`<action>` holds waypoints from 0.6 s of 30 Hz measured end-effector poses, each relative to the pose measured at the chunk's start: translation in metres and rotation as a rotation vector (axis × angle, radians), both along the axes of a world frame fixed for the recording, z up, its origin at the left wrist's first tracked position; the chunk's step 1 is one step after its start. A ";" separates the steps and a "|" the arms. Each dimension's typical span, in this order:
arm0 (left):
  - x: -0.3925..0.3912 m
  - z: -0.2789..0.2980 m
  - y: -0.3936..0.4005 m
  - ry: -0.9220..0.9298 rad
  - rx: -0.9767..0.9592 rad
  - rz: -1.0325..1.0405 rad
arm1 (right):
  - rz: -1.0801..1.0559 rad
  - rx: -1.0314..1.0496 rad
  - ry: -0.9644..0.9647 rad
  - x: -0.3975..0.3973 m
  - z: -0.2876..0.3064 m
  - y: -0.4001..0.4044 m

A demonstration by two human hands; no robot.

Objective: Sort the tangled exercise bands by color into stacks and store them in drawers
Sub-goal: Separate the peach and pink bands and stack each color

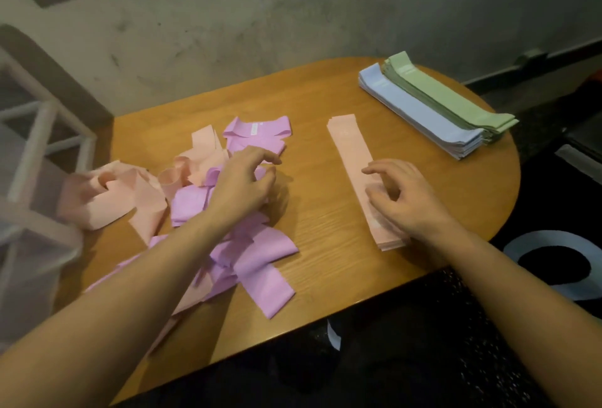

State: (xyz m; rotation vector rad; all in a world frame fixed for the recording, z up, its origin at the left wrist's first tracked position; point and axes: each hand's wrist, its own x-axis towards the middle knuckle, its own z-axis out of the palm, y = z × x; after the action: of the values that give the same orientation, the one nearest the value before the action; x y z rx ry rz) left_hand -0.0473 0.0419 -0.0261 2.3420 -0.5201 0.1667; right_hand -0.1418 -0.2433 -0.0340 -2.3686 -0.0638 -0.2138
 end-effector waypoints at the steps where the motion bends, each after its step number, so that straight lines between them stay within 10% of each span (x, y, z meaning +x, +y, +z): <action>1: -0.003 0.000 0.012 -0.034 0.024 0.000 | 0.018 0.010 0.035 0.002 0.006 0.008; 18: -0.036 -0.033 0.146 -0.095 -0.024 0.328 | 0.333 0.114 0.067 0.076 0.037 0.186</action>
State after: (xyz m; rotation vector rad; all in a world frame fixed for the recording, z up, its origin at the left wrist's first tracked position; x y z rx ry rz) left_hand -0.0837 0.1878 -0.0591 2.3902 -0.1734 0.4357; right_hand -0.0663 -0.0576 0.0034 -2.2098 -0.4004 0.0219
